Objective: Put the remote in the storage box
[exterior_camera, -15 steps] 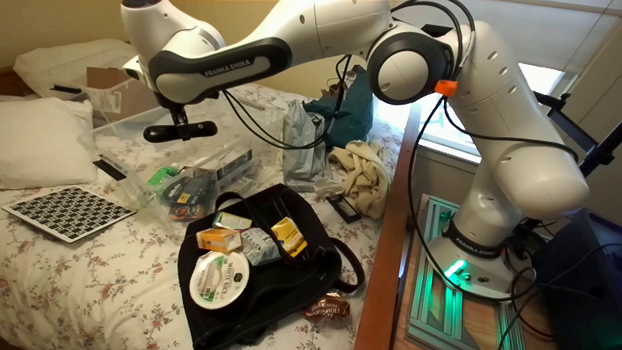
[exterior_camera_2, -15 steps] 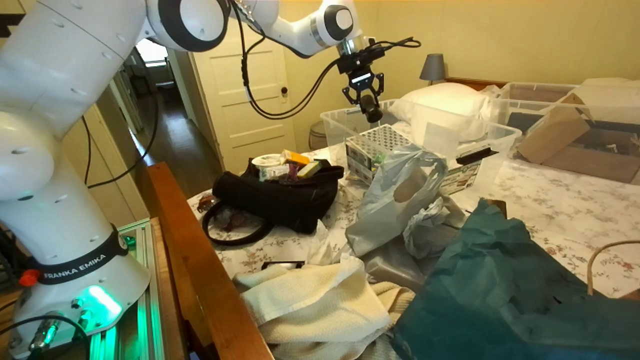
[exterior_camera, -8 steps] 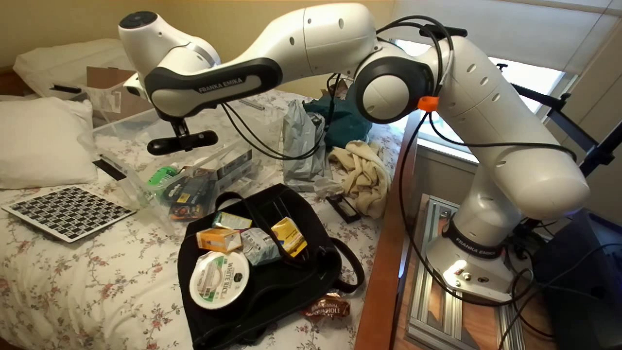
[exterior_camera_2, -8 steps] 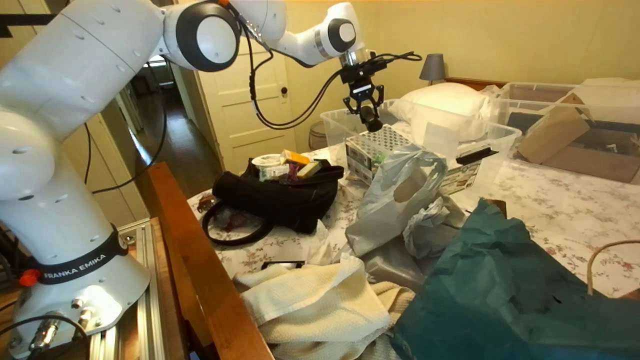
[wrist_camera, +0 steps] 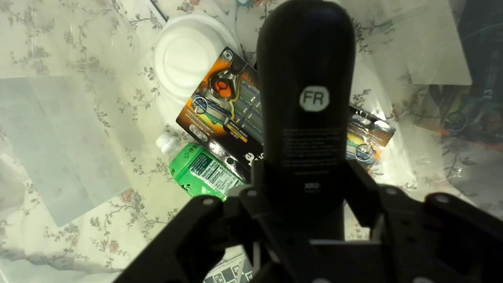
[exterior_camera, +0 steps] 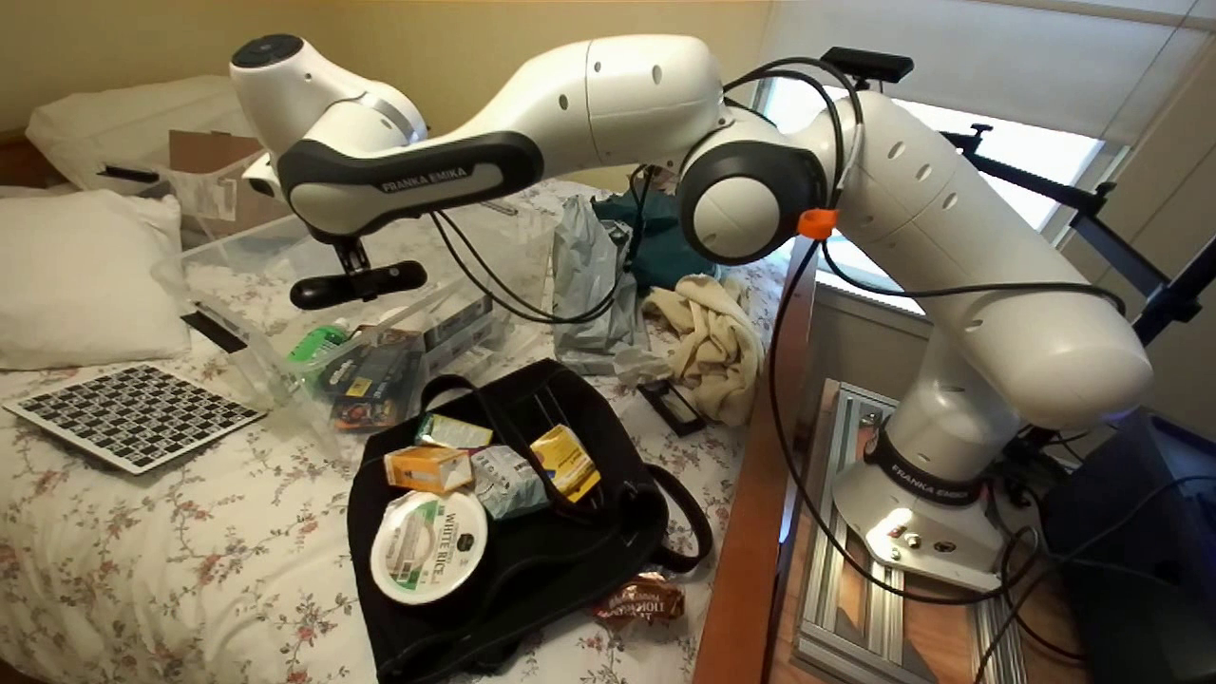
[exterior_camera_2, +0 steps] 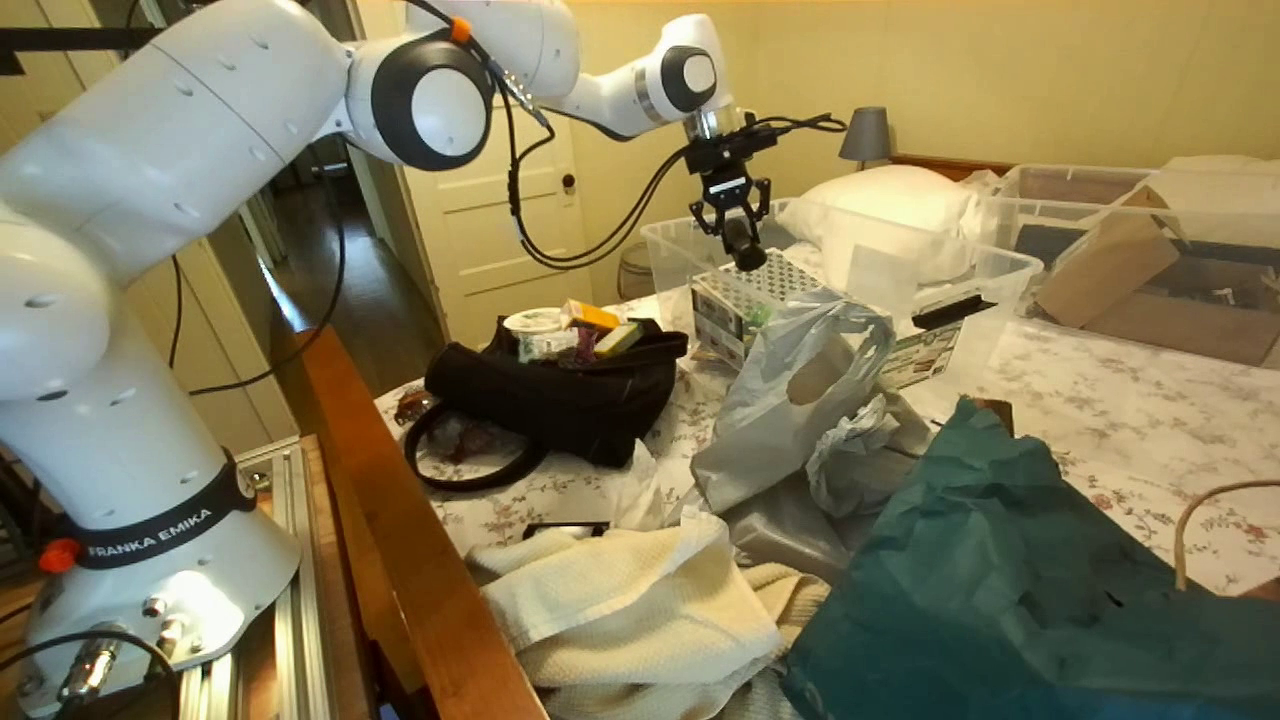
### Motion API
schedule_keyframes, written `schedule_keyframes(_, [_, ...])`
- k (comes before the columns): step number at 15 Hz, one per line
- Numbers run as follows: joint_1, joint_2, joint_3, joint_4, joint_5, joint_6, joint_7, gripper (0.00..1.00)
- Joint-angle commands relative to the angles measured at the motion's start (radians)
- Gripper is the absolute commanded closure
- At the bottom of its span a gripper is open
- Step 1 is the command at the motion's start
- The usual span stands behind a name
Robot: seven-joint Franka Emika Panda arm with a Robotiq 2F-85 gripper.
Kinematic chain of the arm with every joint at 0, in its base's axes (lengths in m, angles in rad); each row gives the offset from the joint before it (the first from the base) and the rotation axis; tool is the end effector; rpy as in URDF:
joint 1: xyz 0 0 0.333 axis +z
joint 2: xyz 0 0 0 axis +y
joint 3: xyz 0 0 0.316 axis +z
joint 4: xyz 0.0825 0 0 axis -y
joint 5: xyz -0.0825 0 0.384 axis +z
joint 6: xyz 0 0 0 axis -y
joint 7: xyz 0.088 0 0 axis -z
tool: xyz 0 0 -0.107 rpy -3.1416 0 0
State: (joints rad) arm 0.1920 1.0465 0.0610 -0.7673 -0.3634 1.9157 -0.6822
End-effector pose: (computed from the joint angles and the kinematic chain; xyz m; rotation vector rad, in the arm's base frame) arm 0.7924 0.1545 0.3138 2.4782 1.3667 0.0487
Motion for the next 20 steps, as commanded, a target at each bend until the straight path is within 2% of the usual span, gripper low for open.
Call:
schedule_keyframes(1, [-0.003,0.043,0.009,0.092,0.018,-0.044,-0.019,0.22])
schedule_keyframes(4, [-0.011,0.039,0.011,0.102,0.024,-0.042,-0.007,0.02])
schedule_keyframes(5, [-0.015,0.037,0.014,0.105,0.027,-0.037,-0.007,0.0])
schedule_keyframes(9, [-0.025,0.014,0.019,0.108,0.045,-0.056,0.029,0.0])
schedule_keyframes(16, [-0.036,-0.057,0.025,0.105,0.145,-0.252,0.231,0.0])
schedule_keyframes(17, [-0.03,-0.034,0.013,0.103,0.112,-0.195,0.175,0.0])
schedule_keyframes(20, [-0.031,-0.053,0.014,0.104,0.125,-0.23,0.214,0.0])
